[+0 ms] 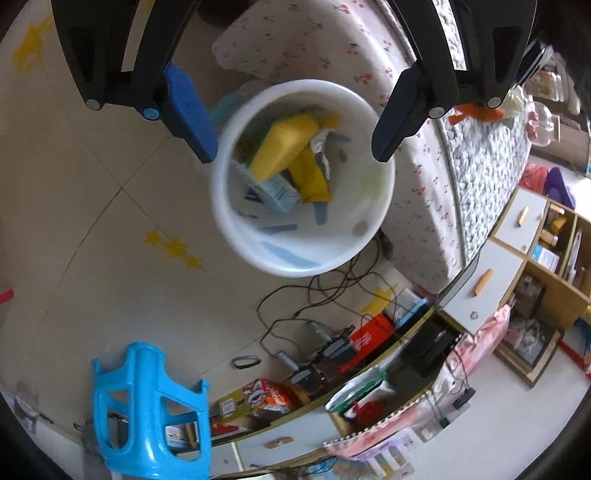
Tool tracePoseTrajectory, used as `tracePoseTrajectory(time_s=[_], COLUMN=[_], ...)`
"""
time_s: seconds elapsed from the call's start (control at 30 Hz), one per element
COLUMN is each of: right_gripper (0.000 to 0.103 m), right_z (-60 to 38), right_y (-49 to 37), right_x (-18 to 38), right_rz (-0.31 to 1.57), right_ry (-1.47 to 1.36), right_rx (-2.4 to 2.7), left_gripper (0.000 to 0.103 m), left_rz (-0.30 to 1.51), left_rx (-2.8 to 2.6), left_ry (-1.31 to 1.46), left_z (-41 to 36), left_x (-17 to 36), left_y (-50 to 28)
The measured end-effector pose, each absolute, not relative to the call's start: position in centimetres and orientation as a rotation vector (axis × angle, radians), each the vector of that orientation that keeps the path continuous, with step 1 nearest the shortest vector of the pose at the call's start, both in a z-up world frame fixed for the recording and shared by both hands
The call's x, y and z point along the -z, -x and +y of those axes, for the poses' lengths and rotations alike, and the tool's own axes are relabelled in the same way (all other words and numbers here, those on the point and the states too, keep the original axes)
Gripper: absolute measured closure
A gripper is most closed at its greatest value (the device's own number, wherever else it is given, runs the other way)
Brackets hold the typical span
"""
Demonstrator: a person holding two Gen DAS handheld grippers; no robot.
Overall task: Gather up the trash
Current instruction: 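Carry the sponge and orange toy to the white bin and release them, then grasp a white AD milk bottle with the left tool while the right tool grasps another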
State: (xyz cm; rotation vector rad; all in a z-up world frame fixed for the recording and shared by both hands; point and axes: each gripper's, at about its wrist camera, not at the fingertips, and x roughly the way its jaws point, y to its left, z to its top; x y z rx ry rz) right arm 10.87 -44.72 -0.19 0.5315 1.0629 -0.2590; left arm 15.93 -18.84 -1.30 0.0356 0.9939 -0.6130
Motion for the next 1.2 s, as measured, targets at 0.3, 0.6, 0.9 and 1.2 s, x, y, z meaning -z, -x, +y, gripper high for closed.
tracePoseTrajectory(time_s=[0.3, 0.6, 0.9, 1.2], right_gripper=[0.016, 0.016, 0.016, 0.016], right_z=[-48.7, -50.1, -49.3, -47.9], right_y=[-8.0, -6.8, -7.0, -7.0], right_x=[-0.6, -1.0, -1.2, -1.6], right_rz=[1.031, 1.011, 1.004, 0.997], right_ry=[-0.518, -0.530, -0.523, -0.504], right_rx=[0.317, 0.330, 0.317, 0.306], left_gripper=[0.089, 0.084, 0.025, 0.020], left_rz=[1.027, 1.008, 0.982, 0.966], left_rx=[0.652, 0.670, 0.615, 0.581], left_ry=[-0.058, -0.047, -0.040, -0.044], left_z=[-24.2, -26.2, -24.3, -21.1], left_x=[2.5, 2.2, 1.1, 0.3], left_y=[-17.5, -18.5, -18.6, -17.3])
